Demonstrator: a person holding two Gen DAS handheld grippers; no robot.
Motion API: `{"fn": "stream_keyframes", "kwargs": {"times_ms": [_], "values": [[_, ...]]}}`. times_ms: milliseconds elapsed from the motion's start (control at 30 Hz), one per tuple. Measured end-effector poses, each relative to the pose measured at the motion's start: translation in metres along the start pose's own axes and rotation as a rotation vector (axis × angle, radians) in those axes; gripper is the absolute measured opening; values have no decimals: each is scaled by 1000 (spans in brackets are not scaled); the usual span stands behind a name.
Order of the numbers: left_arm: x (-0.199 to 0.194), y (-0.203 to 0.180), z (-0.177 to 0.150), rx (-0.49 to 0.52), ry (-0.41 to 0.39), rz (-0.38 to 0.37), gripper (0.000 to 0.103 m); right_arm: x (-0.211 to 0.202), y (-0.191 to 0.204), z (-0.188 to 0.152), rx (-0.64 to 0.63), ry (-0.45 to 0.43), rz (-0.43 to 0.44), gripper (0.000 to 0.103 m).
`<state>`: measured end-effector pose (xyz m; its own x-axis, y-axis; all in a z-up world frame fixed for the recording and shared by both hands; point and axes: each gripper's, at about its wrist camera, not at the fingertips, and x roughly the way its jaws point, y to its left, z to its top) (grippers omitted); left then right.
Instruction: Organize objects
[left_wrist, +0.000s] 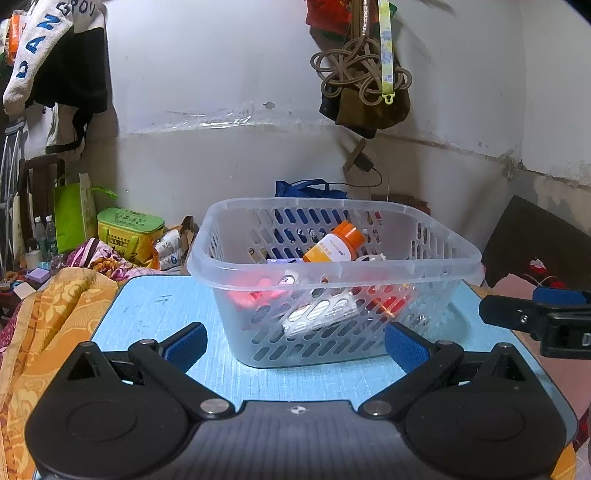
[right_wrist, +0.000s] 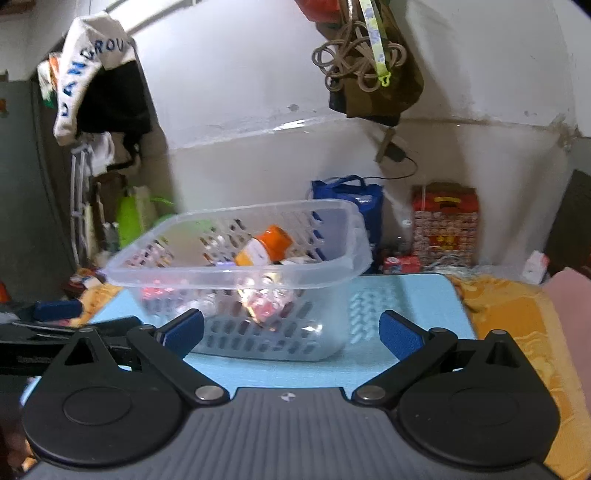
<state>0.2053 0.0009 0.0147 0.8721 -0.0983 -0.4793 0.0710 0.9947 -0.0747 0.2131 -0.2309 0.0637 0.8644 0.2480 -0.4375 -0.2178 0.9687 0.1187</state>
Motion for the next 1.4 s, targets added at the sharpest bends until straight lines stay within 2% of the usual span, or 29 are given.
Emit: {"fn": "stream_keyframes", "kwargs": {"times_ms": [333, 433, 600, 1000, 1400], "values": [[-1, 4, 0, -16, 2, -6, 103, 0, -1, 1, 2, -17, -35, 103], [-1, 6, 0, -22, 2, -6, 103, -3, -5, 2, 27, -38, -77, 103], [-3, 11, 0, -34, 1, -12, 103, -4, -20, 3, 116, -36, -16, 103], [-1, 11, -3, -33, 5, -4, 103, -1, -3, -1, 8, -18, -25, 103], [-2, 12, -4, -40, 4, -2, 103, 1, 1, -2, -13, -7, -24, 103]]}}
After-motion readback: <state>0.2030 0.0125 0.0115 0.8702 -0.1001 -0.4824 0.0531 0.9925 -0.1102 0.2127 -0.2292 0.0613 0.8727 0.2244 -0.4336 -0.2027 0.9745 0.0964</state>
